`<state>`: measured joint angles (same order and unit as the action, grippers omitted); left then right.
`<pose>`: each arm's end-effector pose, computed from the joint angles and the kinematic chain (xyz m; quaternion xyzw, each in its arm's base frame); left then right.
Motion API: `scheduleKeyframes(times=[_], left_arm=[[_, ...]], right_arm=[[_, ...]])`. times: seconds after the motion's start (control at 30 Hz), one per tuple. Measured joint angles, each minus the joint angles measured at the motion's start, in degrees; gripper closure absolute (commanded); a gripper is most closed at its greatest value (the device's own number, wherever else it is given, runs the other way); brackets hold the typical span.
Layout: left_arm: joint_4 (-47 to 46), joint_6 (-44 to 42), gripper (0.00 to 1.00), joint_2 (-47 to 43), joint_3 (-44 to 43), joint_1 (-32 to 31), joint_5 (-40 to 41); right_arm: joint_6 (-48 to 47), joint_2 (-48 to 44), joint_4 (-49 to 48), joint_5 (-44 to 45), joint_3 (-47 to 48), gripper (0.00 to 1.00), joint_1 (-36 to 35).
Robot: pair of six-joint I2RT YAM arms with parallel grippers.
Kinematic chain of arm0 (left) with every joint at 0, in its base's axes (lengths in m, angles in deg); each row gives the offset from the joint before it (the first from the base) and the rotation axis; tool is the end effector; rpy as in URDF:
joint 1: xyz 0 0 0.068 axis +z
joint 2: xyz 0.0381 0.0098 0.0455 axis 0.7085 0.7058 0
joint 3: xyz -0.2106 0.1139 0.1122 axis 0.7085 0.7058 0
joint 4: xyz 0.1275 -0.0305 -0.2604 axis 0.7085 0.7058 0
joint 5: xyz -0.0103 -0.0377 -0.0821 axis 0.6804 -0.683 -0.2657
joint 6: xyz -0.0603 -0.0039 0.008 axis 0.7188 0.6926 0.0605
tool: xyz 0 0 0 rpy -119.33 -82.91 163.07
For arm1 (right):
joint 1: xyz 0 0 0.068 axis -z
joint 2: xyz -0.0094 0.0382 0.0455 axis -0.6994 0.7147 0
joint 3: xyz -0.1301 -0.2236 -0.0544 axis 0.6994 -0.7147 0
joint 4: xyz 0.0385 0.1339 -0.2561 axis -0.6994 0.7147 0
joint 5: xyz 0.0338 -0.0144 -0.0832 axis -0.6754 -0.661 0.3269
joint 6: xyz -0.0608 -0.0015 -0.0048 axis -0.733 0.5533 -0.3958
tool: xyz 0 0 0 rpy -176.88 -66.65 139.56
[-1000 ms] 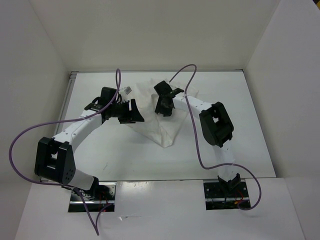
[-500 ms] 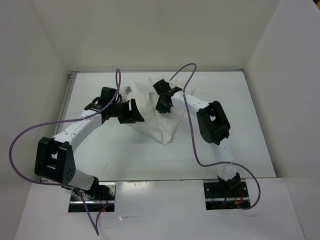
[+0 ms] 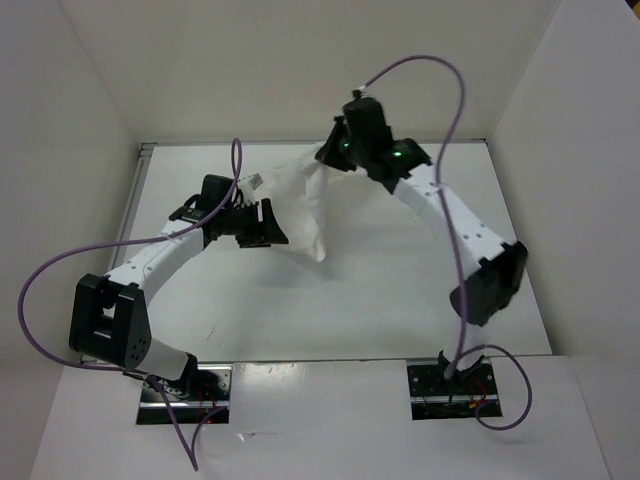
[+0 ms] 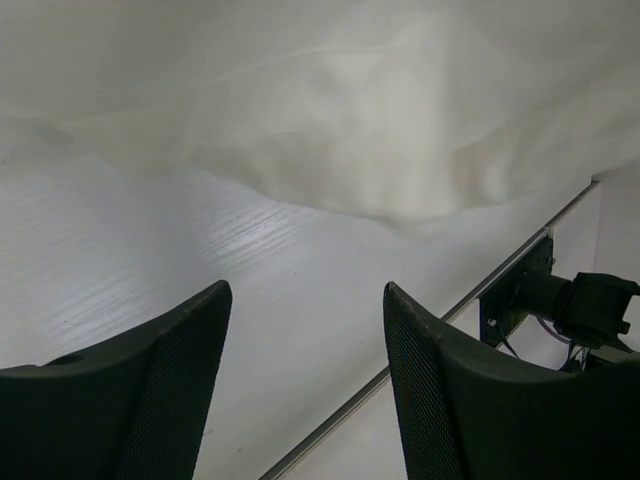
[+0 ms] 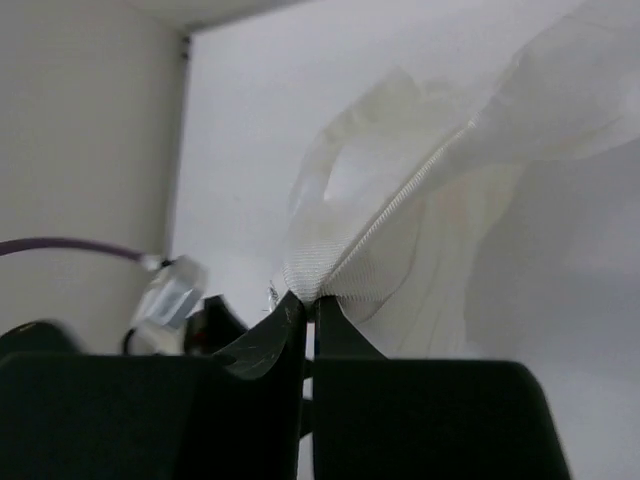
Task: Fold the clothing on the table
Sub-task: Flatten the skirt out
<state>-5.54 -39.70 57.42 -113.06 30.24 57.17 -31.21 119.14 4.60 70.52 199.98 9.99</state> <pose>0.3331 -0.1115 0.2330 -0.0097 0.8968 -0.3554 0.2632 0.3873 0.2599 0.3719 0.0594 0.8755 0.2541 0.4067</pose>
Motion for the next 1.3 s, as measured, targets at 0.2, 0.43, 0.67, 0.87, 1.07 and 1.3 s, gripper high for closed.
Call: scheduleKeyframes(times=[0.2,0.43,0.67,0.87,1.07,1.3], left_arm=[[-0.37,-0.02,0.30,0.00,1.27,0.46,-0.20],[-0.57,0.00,0.30,0.00,1.62,0.59,-0.66],[-1.25,-0.22,0.30,2.23,1.60,0.48,-2.40],[-1.27,-0.24,0.30,3.26,1.60,0.46,-3.21],[-1.38,-0.24,0.30,3.23,1.60,0.20,-3.54],[-1.40,-0.20,0.30,3.21,1.60,0.04,-3.72]], right_arm=[[0.55,-21.70,-4.76,-6.51,-18.82,1.00,13.00],[-0.92,-26.05,9.07,-7.52,-43.74,0.57,25.55],[-0.94,-34.84,14.80,-1.44,-40.68,0.57,25.92],[0.31,-32.17,12.07,2.21,-44.98,0.58,25.92],[0.94,-18.27,8.46,6.78,-45.42,0.58,25.92],[0.87,-10.91,6.01,9.46,-43.74,0.58,25.92]])
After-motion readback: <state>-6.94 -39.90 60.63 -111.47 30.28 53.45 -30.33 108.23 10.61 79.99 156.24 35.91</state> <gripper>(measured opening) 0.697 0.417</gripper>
